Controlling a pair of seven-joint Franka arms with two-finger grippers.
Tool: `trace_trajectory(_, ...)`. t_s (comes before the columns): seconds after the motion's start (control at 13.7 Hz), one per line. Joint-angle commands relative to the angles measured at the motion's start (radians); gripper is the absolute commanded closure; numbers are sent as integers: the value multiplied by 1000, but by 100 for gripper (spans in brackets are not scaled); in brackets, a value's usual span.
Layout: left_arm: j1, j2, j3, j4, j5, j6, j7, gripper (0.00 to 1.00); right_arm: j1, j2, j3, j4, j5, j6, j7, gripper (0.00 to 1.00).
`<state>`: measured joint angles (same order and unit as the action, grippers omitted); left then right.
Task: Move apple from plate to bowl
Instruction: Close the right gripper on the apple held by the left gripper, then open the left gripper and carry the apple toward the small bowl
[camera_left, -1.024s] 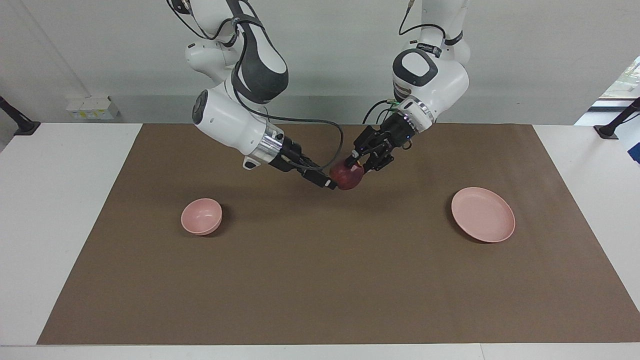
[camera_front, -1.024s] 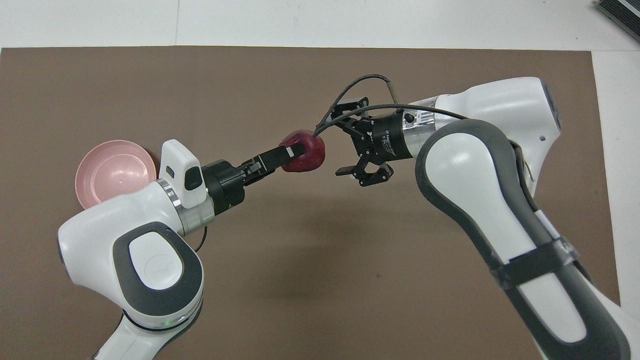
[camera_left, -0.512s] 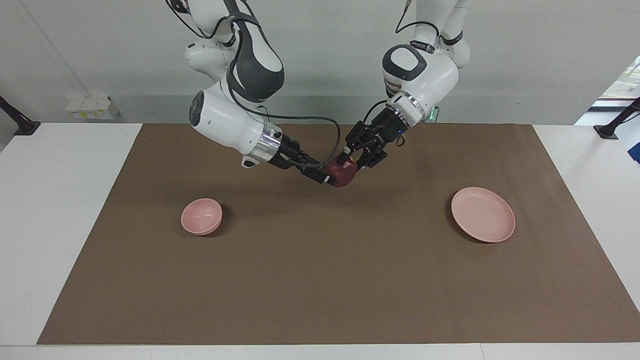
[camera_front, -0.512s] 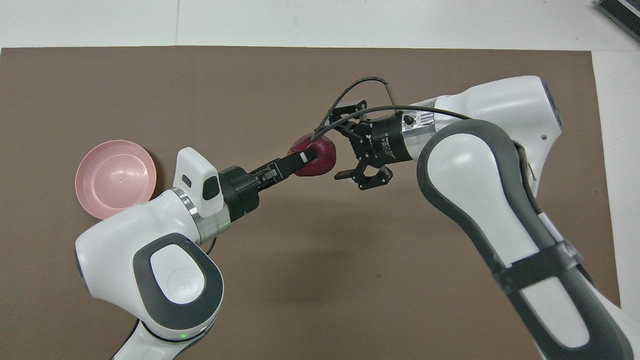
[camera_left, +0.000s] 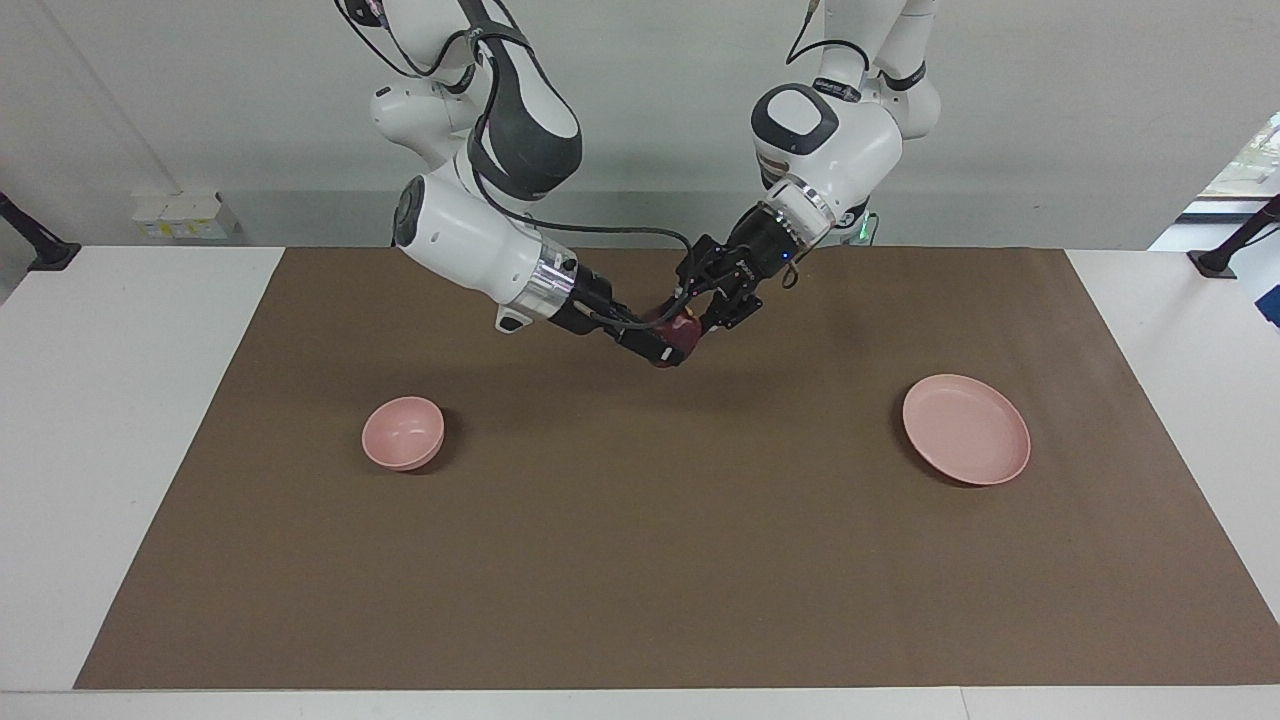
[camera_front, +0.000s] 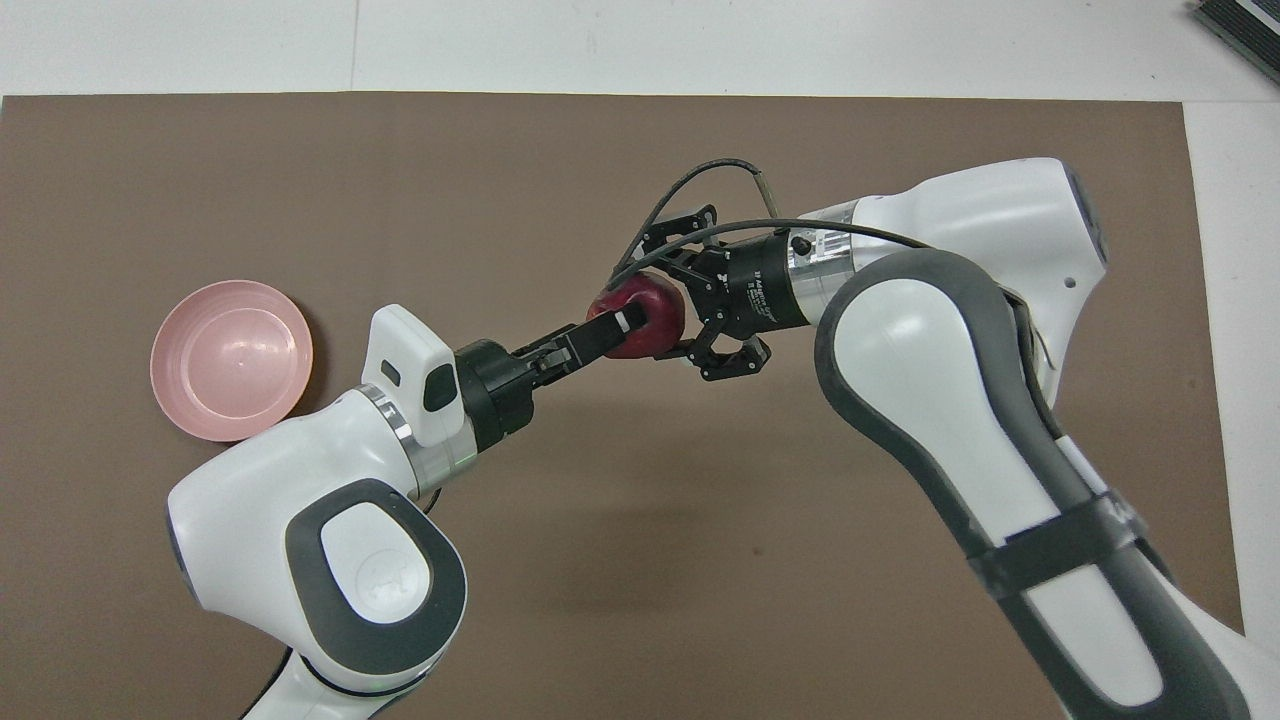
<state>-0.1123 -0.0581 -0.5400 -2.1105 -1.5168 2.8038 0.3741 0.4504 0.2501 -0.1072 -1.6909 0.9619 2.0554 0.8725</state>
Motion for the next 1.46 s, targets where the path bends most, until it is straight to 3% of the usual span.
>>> trace_trajectory(0.0,-20,1,-3,10,-25,6,3,100,-7,-11,4,-3,78,5,52,100)
trace_trajectory(0.22,-20,1,-3,9,-25,6,0,100,-10,-9,1,-3,72,2,54,100)
trace_trajectory(0.44,-17,1,-2,10,-25,8,-4,20,-16,-8,-2,-3,58,6,14,100)
trace_trajectory(0.51,-13,1,-2,9,-25,7,-3,10,-16,-8,-3,-4,57,12,10,100)
trace_trajectory(0.66,-6,1,-2,9,-23,6,2,7,-25,-5,-5,-6,19,15,-4,100)
trace_trajectory(0.73,-4,3,0,9,-20,6,2,0,-38,-5,-5,-6,-3,17,-19,100)
trace_trajectory(0.88,8,4,6,7,-14,16,5,0,-58,-5,-6,-18,-75,18,-58,100)
trace_trajectory(1.02,72,9,3,10,-5,14,5,0,-88,-5,-6,-27,-243,19,-105,100)
trace_trajectory(1.39,89,21,8,9,125,3,0,0,-218,0,-5,-46,-539,15,-375,100)
